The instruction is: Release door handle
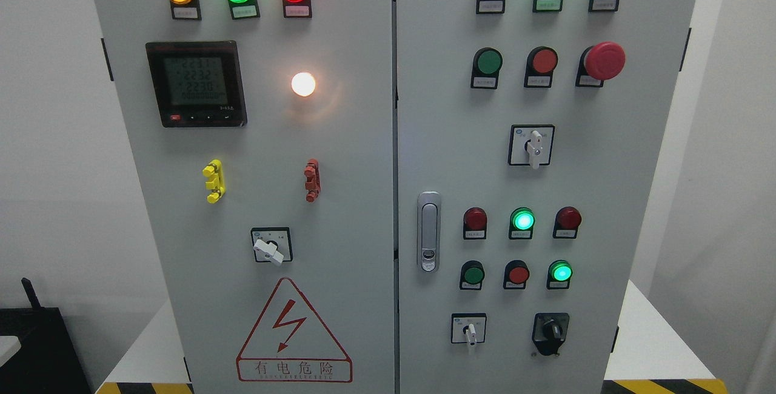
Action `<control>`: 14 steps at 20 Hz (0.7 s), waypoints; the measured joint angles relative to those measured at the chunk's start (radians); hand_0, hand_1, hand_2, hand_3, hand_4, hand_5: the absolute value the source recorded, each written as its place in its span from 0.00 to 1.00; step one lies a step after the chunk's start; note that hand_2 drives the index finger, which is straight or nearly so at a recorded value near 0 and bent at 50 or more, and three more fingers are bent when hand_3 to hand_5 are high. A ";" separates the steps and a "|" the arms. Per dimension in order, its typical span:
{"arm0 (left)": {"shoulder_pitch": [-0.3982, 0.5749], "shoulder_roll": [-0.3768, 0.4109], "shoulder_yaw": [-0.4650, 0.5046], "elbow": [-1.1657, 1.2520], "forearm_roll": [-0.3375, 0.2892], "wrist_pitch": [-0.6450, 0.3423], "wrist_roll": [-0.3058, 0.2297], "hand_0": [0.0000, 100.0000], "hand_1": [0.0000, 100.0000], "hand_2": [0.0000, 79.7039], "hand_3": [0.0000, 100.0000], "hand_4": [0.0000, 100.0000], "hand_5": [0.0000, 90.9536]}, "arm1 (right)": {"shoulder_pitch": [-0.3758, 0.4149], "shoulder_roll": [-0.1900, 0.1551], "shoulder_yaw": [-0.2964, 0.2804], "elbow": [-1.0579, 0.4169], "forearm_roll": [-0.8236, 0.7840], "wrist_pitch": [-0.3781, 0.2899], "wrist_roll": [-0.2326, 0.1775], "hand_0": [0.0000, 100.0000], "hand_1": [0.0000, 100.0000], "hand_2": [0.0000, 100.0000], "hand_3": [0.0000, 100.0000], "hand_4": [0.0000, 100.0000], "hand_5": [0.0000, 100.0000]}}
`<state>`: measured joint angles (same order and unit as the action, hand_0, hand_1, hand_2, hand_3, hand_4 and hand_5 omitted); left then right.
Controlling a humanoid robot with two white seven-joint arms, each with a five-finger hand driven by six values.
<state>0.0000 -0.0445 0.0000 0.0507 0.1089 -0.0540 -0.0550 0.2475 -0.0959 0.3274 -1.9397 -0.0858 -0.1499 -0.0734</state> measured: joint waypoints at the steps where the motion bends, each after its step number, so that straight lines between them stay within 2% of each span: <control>1: 0.000 0.000 0.000 0.000 0.000 0.000 0.000 0.12 0.39 0.00 0.00 0.00 0.00 | 0.000 0.000 0.000 0.000 0.000 0.000 0.000 0.38 0.00 0.00 0.00 0.00 0.00; 9: 0.000 0.000 0.000 0.000 0.000 0.000 0.000 0.12 0.39 0.00 0.00 0.00 0.00 | 0.005 0.001 -0.002 0.001 0.006 -0.004 -0.003 0.37 0.00 0.00 0.00 0.00 0.00; 10: 0.000 0.000 0.000 0.000 0.000 0.000 0.000 0.12 0.39 0.00 0.00 0.00 0.00 | 0.005 0.001 -0.004 0.001 0.016 -0.004 -0.011 0.37 0.00 0.00 0.12 0.16 0.00; 12: 0.000 0.000 0.000 0.000 0.000 0.000 0.000 0.12 0.39 0.00 0.00 0.00 0.00 | 0.006 0.003 -0.007 0.003 0.061 -0.008 -0.033 0.38 0.02 0.00 0.29 0.30 0.14; 13: 0.000 0.000 0.000 0.000 0.000 0.000 0.000 0.12 0.39 0.00 0.00 0.00 0.00 | 0.006 0.005 -0.010 0.003 0.099 -0.009 -0.043 0.39 0.10 0.00 0.39 0.38 0.31; 14: 0.000 0.000 0.000 0.000 0.000 0.000 0.000 0.12 0.39 0.00 0.00 0.00 0.00 | 0.006 0.007 -0.012 0.004 0.139 -0.010 -0.052 0.39 0.17 0.00 0.44 0.43 0.41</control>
<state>0.0000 -0.0445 0.0000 0.0508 0.1089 -0.0540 -0.0551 0.2531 -0.0889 0.3150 -1.9357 0.0536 -0.1595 -0.1256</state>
